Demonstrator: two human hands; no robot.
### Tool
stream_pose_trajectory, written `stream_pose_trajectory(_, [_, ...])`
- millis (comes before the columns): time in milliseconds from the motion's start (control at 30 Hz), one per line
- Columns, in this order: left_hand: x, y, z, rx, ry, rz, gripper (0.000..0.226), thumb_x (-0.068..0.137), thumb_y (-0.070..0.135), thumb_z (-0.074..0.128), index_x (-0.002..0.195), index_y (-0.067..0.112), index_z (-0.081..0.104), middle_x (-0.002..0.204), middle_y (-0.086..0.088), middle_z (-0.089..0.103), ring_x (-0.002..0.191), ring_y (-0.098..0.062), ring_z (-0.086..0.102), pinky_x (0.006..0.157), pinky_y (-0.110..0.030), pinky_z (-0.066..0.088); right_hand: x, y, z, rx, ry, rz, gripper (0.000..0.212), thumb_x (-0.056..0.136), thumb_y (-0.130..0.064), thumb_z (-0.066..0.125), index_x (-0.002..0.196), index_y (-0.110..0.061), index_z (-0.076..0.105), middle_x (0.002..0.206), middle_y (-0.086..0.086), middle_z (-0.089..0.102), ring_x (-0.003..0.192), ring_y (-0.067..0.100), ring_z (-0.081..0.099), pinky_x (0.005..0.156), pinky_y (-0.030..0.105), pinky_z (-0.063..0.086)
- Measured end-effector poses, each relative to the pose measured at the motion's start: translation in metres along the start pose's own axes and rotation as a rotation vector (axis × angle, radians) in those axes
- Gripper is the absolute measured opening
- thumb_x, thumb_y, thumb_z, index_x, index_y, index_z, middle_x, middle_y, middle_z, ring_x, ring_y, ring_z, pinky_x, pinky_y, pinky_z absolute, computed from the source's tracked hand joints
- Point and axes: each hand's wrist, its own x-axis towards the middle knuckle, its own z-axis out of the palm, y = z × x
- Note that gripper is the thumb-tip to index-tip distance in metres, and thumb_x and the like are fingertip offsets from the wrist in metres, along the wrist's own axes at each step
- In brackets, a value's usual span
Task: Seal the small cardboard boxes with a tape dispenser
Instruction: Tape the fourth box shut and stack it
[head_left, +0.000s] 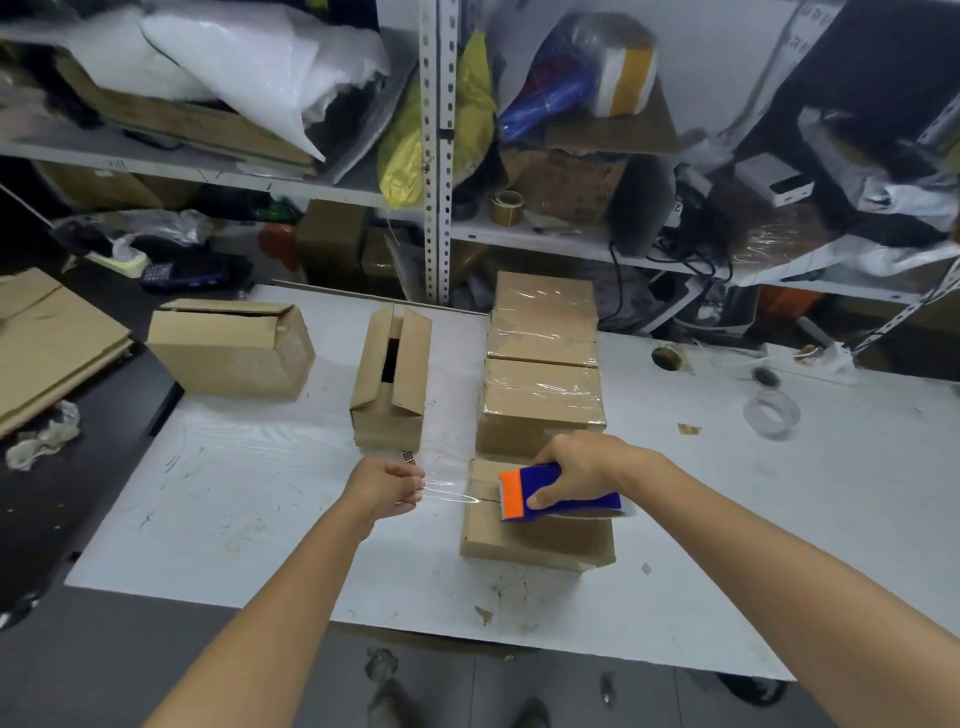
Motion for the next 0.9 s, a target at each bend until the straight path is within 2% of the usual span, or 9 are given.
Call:
stream_pose_trajectory(200, [0.011, -0.017, 0.014, 0.005, -0.016, -0.019, 0.013, 0.087, -0.001, 0.069, 0.100, 0.001, 0.066, 0.082, -0.008, 0.063, 0.069, -0.017, 0.061, 0.075, -0.027, 0.056, 0.012, -0.015, 0.001, -0.094, -0.009, 0.032, 0.061, 0.078, -0.065, 0.067, 0.122, -0.024, 0.060, 0.113, -0.001, 0.066, 0.099, 0.022, 0.062, 0.084, 0.039, 0.056])
stream_pose_trajectory(367, [0.024, -0.034, 0.043, 0.040, -0.054, -0.055, 0.020, 0.088, 0.004, 0.069, 0.107, 0.001, 0.067, 0.090, -0.011, 0.065, 0.077, -0.020, 0.062, 0.082, -0.034, 0.056, 0.017, -0.013, 0.004, -0.100, 0.004, 0.036, 0.067, 0.075, -0.069, 0.066, 0.126, -0.026, 0.060, 0.117, -0.002, 0.065, 0.101, 0.022, 0.062, 0.085, 0.040, 0.056])
stream_pose_trajectory(500, [0.030, -0.041, 0.063, 0.080, -0.108, -0.071, 0.038, 0.093, 0.011, 0.065, 0.129, 0.004, 0.060, 0.117, -0.013, 0.067, 0.105, -0.025, 0.064, 0.094, -0.039, 0.054, 0.019, -0.013, 0.004, -0.109, 0.016, 0.034, 0.066, 0.075, -0.071, 0.066, 0.125, -0.027, 0.060, 0.115, -0.002, 0.065, 0.100, 0.021, 0.061, 0.082, 0.038, 0.056])
stream_pose_trajectory(567, [0.030, -0.040, 0.067, 0.182, -0.081, -0.034, 0.049, 0.095, 0.014, 0.063, 0.142, 0.008, 0.050, 0.138, -0.012, 0.057, 0.125, -0.027, 0.055, 0.105, -0.040, 0.046, 0.019, -0.014, 0.003, -0.112, 0.016, 0.032, 0.066, 0.076, -0.071, 0.065, 0.124, -0.026, 0.060, 0.115, -0.002, 0.065, 0.100, 0.021, 0.061, 0.081, 0.037, 0.055])
stream_pose_trajectory(633, [0.028, -0.035, 0.068, 0.321, -0.047, 0.005, 0.068, 0.096, 0.019, 0.063, 0.155, 0.020, 0.030, 0.159, -0.014, 0.029, 0.140, -0.030, 0.040, 0.111, -0.038, 0.037, 0.018, -0.015, 0.002, -0.111, 0.012, 0.027, 0.065, 0.076, -0.070, 0.066, 0.123, -0.026, 0.060, 0.115, -0.002, 0.066, 0.100, 0.021, 0.061, 0.081, 0.037, 0.055])
stream_pose_trajectory(700, [0.026, -0.030, 0.064, 0.434, -0.011, -0.005, 0.086, 0.093, 0.026, 0.068, 0.158, 0.034, 0.012, 0.164, -0.014, 0.006, 0.145, -0.034, 0.030, 0.110, -0.040, 0.036, 0.017, -0.015, 0.003, -0.104, 0.011, 0.026, 0.065, 0.077, -0.069, 0.066, 0.124, -0.025, 0.060, 0.115, -0.003, 0.066, 0.100, 0.021, 0.062, 0.082, 0.037, 0.056])
stream_pose_trajectory(767, [0.026, -0.028, 0.060, 0.413, 0.016, 0.012, 0.078, 0.090, 0.029, 0.072, 0.154, 0.028, 0.028, 0.158, -0.012, 0.030, 0.137, -0.031, 0.042, 0.105, -0.039, 0.042, 0.017, -0.016, 0.003, -0.105, 0.014, 0.024, 0.065, 0.077, -0.069, 0.066, 0.124, -0.025, 0.060, 0.114, -0.003, 0.066, 0.099, 0.021, 0.062, 0.081, 0.037, 0.056])
stream_pose_trajectory(833, [0.021, -0.024, 0.061, 0.200, 0.011, 0.012, 0.040, 0.092, 0.026, 0.067, 0.130, 0.019, 0.061, 0.133, -0.010, 0.061, 0.116, -0.026, 0.060, 0.096, -0.040, 0.054, 0.016, -0.017, 0.002, -0.107, 0.011, 0.022, 0.064, 0.077, -0.069, 0.066, 0.123, -0.026, 0.060, 0.113, -0.003, 0.066, 0.099, 0.021, 0.062, 0.081, 0.037, 0.056])
stream_pose_trajectory(900, [0.008, -0.017, 0.069, 0.101, -0.022, 0.007, 0.020, 0.092, 0.028, 0.062, 0.105, 0.017, 0.072, 0.110, -0.008, 0.071, 0.101, -0.023, 0.066, 0.087, -0.044, 0.059, 0.014, -0.018, 0.000, -0.107, 0.007, 0.019, 0.060, 0.077, -0.068, 0.066, 0.120, -0.026, 0.061, 0.112, -0.003, 0.067, 0.098, 0.021, 0.062, 0.081, 0.037, 0.056])
